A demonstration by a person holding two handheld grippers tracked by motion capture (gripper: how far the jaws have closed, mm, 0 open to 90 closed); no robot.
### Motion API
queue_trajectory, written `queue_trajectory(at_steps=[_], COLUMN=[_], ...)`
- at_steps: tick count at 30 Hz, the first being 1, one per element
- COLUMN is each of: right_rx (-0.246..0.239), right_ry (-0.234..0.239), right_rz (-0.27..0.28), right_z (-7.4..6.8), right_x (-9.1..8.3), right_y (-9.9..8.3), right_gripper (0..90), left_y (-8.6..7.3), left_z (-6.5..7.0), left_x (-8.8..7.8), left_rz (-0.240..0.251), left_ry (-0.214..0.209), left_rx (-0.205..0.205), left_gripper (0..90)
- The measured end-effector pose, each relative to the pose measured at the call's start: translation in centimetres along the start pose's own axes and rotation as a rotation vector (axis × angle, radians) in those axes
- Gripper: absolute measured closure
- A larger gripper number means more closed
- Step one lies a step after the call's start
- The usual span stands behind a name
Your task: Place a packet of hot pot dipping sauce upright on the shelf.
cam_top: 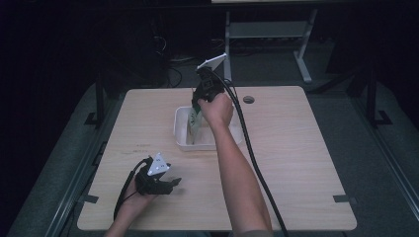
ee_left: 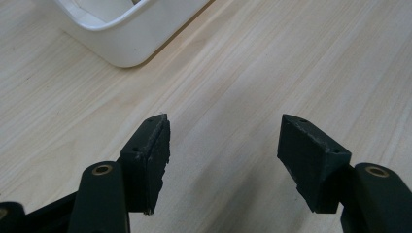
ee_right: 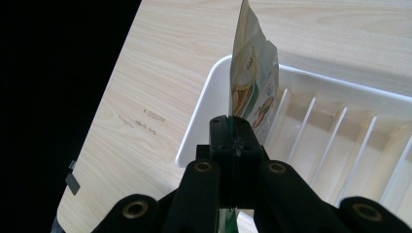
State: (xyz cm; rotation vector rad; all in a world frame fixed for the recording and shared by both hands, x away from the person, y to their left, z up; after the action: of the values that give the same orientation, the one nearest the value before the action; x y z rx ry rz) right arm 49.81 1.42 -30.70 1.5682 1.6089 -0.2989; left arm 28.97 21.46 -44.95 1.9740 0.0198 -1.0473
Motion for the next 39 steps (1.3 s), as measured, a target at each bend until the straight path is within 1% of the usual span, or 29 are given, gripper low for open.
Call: queue_trajectory(at_steps=[4,9,15,19,20,29,34,39], right_rx=[-0.001,-0.013,-0.017,-0.029,-0.03,-0.035,-0.045,-0.054], right_ry=[-0.007,-0.025,-0.027,-0.053,-0.051,-0.05,-0.052,-0.049], right_rz=[-0.009,-0.026,-0.043,-0.071,-0.069,-0.069,-0.068,-0.067], right_z=[0.0,0.0,0.1,0.1,0.1,0.2,0.3,0.1], right_x=[0.2,0.7,0.9,1.3,1.4,1.0,0.5,0.1], right_y=[-0.1,-0.2,-0.3,-0.4,-0.5,-0.6,-0.8,-0.9], right_gripper=[89.1,88.6,87.3,85.6,85.5,83.7,82.1,80.9], left_y=[0.0,0.0,0.0,0.0,0.0,0.0,0.0,0.1], left_z=[0.0,0.0,0.0,-0.1,-0.1,-0.1,0.0,0.0], left_x=[0.0,0.0,0.0,0.0,0.0,0.1,0.1,0.1], left_rz=[0.0,-0.001,-0.002,-0.002,-0.002,-0.006,-0.005,-0.007], left_ry=[0.002,0.003,0.008,0.011,0.012,0.015,0.015,0.016], left_rx=[0.002,0.003,0.007,0.004,0.003,0.006,0.007,0.008], left_gripper=[35.8,35.5,34.9,33.3,33.1,31.8,31.8,31.7])
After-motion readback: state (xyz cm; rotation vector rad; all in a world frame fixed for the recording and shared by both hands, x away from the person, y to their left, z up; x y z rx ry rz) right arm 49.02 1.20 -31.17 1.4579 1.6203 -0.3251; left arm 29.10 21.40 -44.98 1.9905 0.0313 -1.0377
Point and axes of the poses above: each handheld gripper's, and its own axes: x roughly forward along the jaws, y roughly out of its top, z roughly to its right, the point moved 1 cm from there along x, roughly forward along the jaws, and after that the axes turned 11 degrees about y, right-handed, at the moved point
